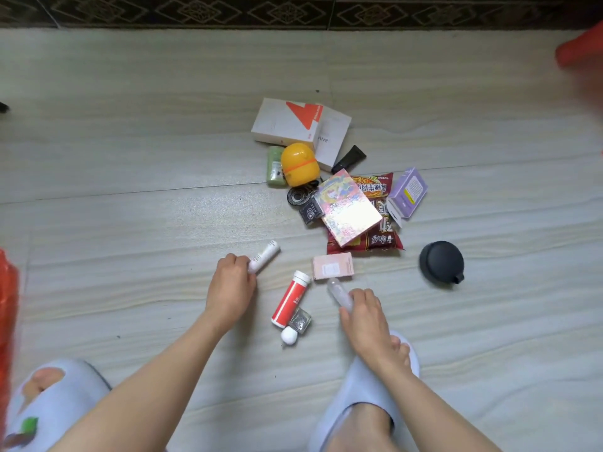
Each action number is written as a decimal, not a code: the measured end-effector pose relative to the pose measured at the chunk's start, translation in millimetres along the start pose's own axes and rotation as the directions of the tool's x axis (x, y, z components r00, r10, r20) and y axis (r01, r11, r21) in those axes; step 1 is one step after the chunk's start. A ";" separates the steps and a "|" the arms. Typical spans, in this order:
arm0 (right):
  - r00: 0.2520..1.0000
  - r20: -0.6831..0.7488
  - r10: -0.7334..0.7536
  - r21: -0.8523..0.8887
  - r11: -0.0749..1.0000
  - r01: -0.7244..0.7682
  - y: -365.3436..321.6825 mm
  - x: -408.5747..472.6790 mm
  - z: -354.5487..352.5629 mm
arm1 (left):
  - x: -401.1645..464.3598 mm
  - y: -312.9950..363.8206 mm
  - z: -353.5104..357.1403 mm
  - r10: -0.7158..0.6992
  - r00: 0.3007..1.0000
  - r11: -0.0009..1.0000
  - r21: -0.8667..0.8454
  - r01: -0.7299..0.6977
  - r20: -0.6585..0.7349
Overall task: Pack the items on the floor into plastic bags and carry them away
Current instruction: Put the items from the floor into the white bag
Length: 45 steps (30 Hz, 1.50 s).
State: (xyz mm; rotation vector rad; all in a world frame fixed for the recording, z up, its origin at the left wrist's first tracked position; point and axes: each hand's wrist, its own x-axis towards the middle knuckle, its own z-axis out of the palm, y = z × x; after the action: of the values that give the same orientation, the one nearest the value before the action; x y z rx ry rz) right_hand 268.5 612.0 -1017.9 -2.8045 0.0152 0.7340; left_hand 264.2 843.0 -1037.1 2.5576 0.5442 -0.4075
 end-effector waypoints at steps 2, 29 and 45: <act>0.999 -0.046 -0.019 0.063 0.998 0.021 -8.1 -4.5 -6.9 | 1.2 0.5 -6.1 0.006 1.000 1.000 -0.023 -0.006 -0.001; 0.621 -0.114 -0.776 0.201 0.594 0.779 -432.9 -137.9 -83.9 | -146.7 -209.3 -357.3 -0.240 0.835 0.968 -0.188 0.167 -0.496; 0.516 0.178 -0.838 0.254 0.546 0.798 -582.1 -161.2 112.3 | -181.3 -388.3 -257.1 -0.854 0.363 0.509 -0.747 0.429 -0.373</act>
State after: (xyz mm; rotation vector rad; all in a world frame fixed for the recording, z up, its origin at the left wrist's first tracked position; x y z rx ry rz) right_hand 114.9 1195.2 -900.9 -2.1117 -1.1927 0.7887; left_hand -21.2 1232.8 -909.2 1.6820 1.7868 0.5256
